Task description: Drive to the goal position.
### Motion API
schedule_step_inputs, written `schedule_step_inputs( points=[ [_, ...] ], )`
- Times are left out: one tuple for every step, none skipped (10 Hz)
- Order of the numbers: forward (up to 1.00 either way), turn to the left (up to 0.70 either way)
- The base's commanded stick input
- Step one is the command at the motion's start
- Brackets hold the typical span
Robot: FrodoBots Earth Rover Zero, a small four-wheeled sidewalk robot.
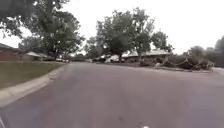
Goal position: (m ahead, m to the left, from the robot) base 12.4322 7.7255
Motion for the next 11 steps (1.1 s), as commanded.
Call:
schedule_step_inputs(
  points=[
    [0.70,0.03],
    [0.70,0.03],
    [0.70,0.03],
    [0.70,0.03],
    [0.70,0.03],
    [0.70,0.03],
    [0.70,0.03],
    [0.70,0.03],
    [0.70,0.03],
    [0.70,0.16],
    [0.70,0.38]
  ],
)
